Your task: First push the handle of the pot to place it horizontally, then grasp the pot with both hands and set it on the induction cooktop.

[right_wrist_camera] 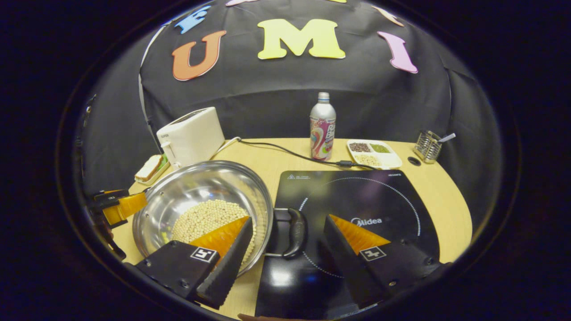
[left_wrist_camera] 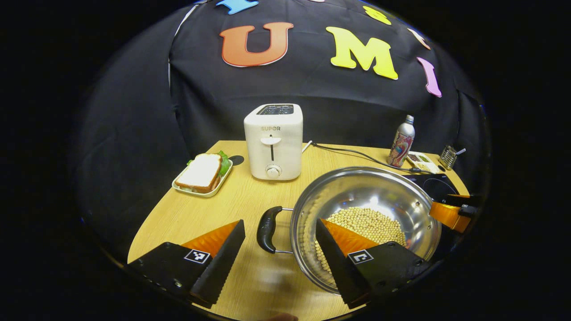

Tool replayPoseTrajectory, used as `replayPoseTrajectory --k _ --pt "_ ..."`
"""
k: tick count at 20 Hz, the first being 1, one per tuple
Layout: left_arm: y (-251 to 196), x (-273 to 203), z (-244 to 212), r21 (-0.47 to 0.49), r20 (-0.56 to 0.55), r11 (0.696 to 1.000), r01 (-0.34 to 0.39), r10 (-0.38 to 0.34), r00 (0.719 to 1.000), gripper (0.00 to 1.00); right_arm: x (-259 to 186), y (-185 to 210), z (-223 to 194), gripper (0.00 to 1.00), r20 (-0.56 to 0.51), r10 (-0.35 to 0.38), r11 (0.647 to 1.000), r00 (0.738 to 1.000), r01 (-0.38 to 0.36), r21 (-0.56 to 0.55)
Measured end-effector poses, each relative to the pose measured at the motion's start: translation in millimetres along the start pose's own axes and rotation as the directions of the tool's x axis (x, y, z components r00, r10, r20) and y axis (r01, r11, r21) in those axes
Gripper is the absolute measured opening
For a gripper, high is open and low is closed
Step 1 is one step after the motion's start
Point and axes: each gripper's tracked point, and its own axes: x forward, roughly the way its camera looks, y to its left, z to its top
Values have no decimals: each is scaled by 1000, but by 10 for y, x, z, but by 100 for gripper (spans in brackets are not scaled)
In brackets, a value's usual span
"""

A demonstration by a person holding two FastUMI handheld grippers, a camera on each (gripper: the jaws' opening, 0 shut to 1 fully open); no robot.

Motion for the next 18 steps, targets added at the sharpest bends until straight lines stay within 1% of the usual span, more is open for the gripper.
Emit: replayPoseTrajectory --k 1,2,3,4,5,6,7,8,9,11,12,13,14,15,16,18 --pt "-15 37 -30 -2 -13 1000 12 -12 1000 96 36 21 -37 97 -14 1 1000 1000 -1 2" --pt "-39 73 -64 -10 -28 1000 27 -27 999 96 58 58 -52 100 -21 11 1000 1000 -11 3" --pt "-55 109 -93 -12 -38 999 37 -37 999 96 71 90 -61 94 -26 17 1000 1000 -17 6" --pt "-55 141 -107 -11 -43 999 39 -39 998 94 92 60 -66 94 -27 1 1000 1000 -1 5" --pt "-22 177 -114 -14 -46 999 29 -30 999 92 118 27 -81 88 -31 -13 1000 999 13 4" --pt "-5 213 -116 -14 -44 1000 19 -20 999 86 130 7 -90 84 -34 -33 999 999 33 -1" --pt "14 223 -160 -13 -56 1000 3 -4 998 83 136 -23 -84 73 -29 -50 999 998 50 -10" --pt "18 232 -208 -8 -70 1000 0 -1 998 71 128 -19 -91 67 -22 -55 998 998 55 -17" --pt "19 282 -231 4 -72 1000 0 0 997 67 160 -14 -100 69 -16 -60 998 998 60 -28" --pt "14 278 -221 19 -64 1000 -1 2 998 68 146 -16 -113 71 -1 -70 996 998 70 -58" --pt "23 272 -224 11 -60 1000 0 1 998 68 151 -17 -112 70 -1 -74 996 997 74 -59" --pt "21 267 -203 -5 -54 1000 -2 2 999 77 153 -17 -118 68 -2 -75 995 997 75 -66" --pt "12 282 -207 -27 -53 1000 -2 1 999 65 160 -19 -106 71 1 -74 995 997 74 -67" --pt "4 270 -214 -25 -57 1000 0 -1 998 74 160 -14 -108 69 4 -71 995 997 71 -65" --pt "8 269 -211 -11 -60 1000 4 -4 998 65 160 -14 -109 69 4 -70 995 998 70 -65" --pt "8 282 -205 7 -65 1000 9 -8 998 63 163 -18 -112 69 1 -68 995 998 68 -77"
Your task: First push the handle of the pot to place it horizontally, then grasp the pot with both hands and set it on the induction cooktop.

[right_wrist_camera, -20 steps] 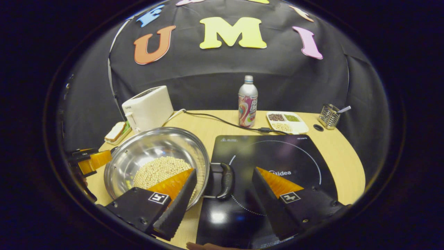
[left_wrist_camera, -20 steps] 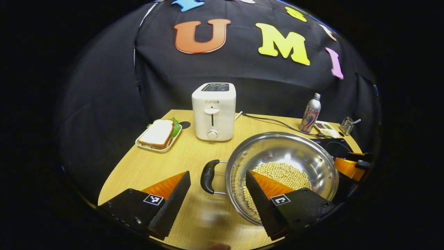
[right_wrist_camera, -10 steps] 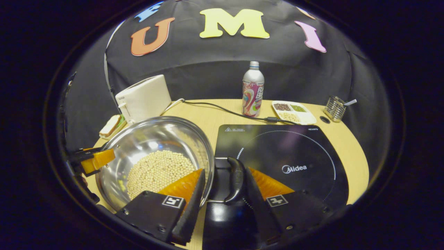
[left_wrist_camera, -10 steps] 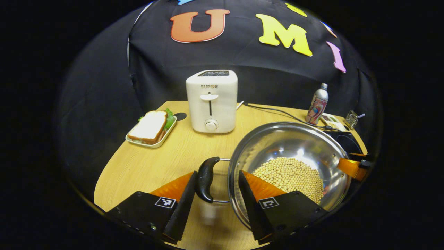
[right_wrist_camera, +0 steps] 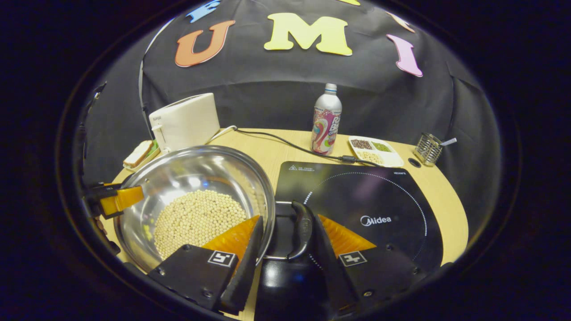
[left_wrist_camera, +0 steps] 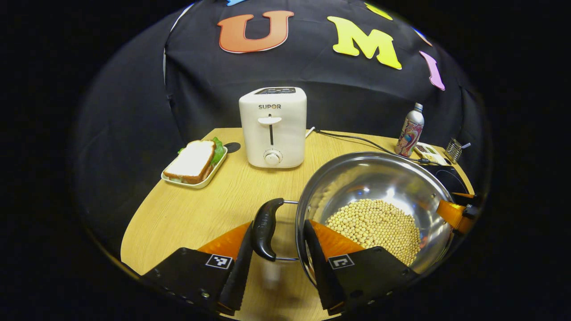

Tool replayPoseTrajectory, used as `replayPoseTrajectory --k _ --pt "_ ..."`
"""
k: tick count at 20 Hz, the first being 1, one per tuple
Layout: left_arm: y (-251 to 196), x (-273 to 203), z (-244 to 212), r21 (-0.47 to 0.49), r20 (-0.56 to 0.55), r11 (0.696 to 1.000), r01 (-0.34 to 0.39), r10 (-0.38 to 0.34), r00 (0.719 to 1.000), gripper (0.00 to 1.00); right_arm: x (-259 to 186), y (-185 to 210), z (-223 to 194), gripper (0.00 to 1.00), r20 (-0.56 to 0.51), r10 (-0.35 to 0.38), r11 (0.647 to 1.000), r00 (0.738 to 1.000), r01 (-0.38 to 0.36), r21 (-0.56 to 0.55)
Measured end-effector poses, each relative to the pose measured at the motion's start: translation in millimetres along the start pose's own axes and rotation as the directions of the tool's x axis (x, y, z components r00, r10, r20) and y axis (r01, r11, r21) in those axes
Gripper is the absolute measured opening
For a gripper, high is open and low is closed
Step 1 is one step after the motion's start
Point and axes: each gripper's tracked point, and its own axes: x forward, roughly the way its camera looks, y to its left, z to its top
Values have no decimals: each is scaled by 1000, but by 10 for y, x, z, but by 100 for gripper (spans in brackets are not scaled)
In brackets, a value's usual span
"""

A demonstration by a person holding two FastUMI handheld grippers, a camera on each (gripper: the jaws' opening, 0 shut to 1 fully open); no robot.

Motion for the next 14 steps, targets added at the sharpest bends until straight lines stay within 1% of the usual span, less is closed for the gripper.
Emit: replayPoseTrajectory --k 1,3,4,5,6,9,11,14 --pt "-6 2 1 0 -1 1000 3 -3 1000 63 0 3 -11 71 -2 1 1000 1000 -1 -2" --pt "-5 3 16 12 0 1000 13 -13 1000 63 -3 -8 -8 71 -5 -8 1000 1000 7 -13" --pt "-6 -2 26 13 3 1000 14 -14 1000 63 0 -6 0 70 -2 -14 1000 1000 14 4" --pt "-7 -12 29 14 5 1000 13 -13 1000 63 -4 1 -1 67 0 -14 1000 1000 14 -3" --pt "9 -21 14 18 -3 1000 10 -10 1000 61 -7 -14 14 66 -1 -10 1000 1000 10 -2" --pt "13 -95 17 30 -4 1000 -1 1 1000 61 -25 -1 -7 65 -8 7 1000 1000 -7 1" --pt "24 -182 70 38 13 999 -14 13 1000 61 -107 12 22 64 -4 17 1000 1000 -17 -5" --pt "38 -377 174 21 40 1000 -22 21 999 60 -295 14 170 64 31 27 999 999 -26 -25"
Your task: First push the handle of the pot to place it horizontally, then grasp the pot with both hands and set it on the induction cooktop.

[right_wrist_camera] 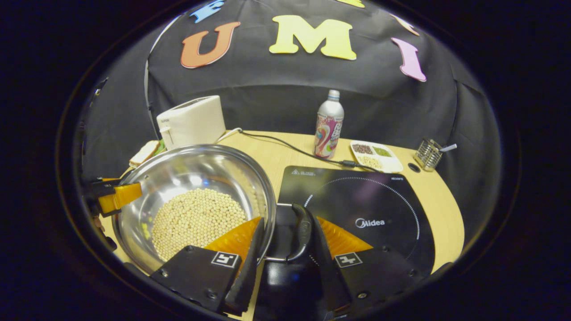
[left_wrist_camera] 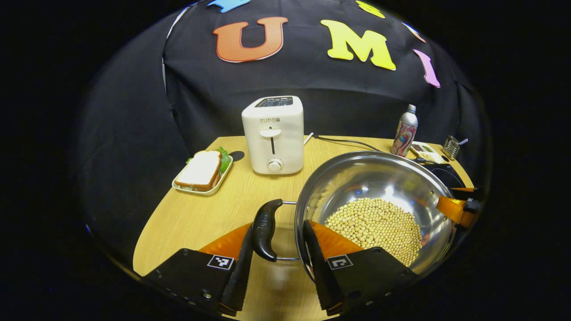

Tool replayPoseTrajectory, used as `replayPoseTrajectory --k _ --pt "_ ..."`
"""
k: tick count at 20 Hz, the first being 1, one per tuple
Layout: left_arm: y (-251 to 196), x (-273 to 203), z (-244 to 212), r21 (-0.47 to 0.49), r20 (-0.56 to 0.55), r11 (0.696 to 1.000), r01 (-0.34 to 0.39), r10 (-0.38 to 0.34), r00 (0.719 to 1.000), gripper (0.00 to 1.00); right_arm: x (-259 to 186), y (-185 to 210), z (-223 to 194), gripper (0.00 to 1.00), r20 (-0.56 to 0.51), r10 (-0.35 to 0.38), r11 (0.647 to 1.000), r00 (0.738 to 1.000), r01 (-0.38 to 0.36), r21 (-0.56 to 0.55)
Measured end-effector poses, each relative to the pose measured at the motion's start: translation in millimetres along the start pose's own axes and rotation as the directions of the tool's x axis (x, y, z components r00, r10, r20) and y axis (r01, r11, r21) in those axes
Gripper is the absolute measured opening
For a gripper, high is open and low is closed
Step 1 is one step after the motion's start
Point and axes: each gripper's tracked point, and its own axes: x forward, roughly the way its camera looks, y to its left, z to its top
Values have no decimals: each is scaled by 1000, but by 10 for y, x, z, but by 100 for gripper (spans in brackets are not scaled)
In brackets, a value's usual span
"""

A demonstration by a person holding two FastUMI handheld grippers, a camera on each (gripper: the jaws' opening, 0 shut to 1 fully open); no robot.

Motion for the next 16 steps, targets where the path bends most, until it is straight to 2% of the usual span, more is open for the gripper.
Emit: replayPoseTrajectory --k 4,9,16 --pt "-12 -339 227 -4 46 1000 -21 21 999 61 -287 -47 261 64 31 25 999 999 -24 -42" --pt "-135 -765 551 -55 89 998 -27 31 996 60 -669 -209 631 64 70 49 997 996 -44 -65" --pt "-568 -1147 1112 -60 156 998 -1 10 988 60 -1088 -710 1070 63 127 43 997 991 -35 -62"
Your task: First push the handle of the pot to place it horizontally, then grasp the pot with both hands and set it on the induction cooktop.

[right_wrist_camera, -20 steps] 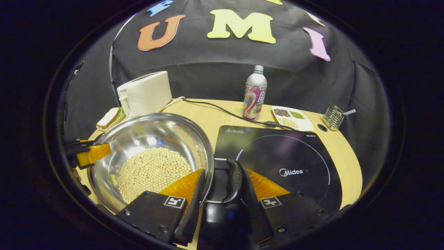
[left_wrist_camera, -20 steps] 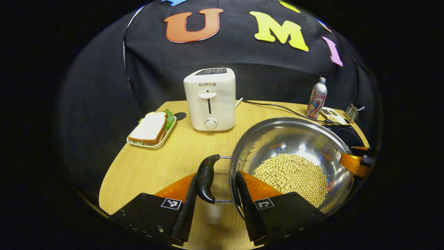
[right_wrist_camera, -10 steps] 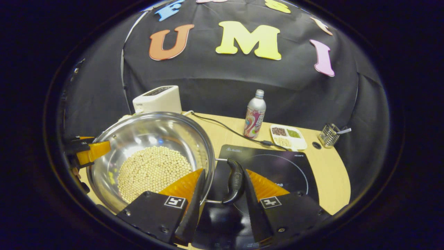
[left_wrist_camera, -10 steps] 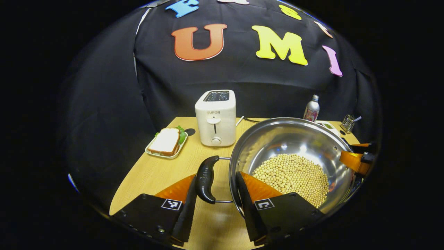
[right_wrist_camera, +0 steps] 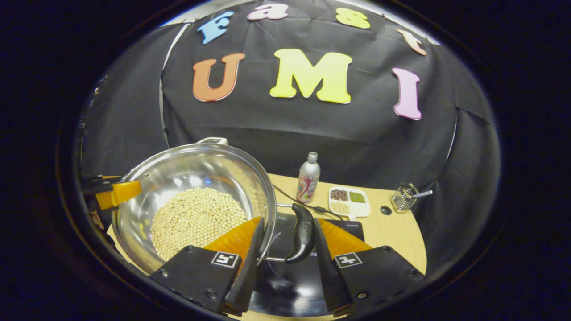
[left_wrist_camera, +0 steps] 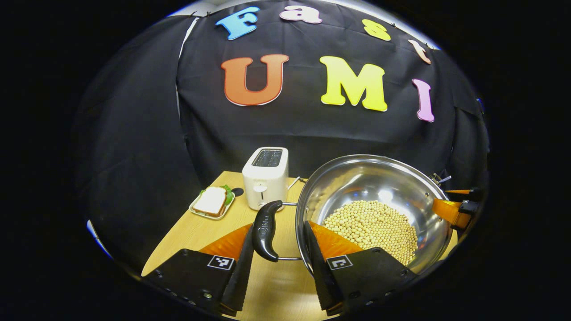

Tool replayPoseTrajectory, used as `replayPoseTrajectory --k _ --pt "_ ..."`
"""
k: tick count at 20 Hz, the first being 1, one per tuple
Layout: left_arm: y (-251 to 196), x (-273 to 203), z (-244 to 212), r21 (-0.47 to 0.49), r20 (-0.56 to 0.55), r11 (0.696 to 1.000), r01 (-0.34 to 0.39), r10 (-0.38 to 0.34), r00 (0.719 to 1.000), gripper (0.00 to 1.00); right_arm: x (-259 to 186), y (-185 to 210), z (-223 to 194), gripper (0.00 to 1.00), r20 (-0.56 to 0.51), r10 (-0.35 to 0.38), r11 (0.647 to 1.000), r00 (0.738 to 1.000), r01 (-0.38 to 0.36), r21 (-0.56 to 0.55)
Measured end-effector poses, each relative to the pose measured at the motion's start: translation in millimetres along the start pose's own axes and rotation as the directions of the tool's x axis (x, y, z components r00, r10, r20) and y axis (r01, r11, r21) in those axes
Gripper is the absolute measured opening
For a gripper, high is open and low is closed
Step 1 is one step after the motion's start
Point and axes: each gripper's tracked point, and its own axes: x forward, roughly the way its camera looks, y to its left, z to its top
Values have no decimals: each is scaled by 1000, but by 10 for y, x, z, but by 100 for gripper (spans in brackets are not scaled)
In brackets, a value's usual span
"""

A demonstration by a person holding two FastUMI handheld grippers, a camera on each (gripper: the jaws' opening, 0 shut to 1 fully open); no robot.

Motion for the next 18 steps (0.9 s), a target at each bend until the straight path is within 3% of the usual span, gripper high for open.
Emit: replayPoseTrajectory --k 11,18 --pt "-1221 -39 271 42 45 995 91 -93 995 60 -307 -1194 137 63 29 -101 994 994 100 42" --pt "-1721 134 131 49 14 990 129 -130 991 60 -253 -1663 -33 63 8 -143 988 990 143 63"
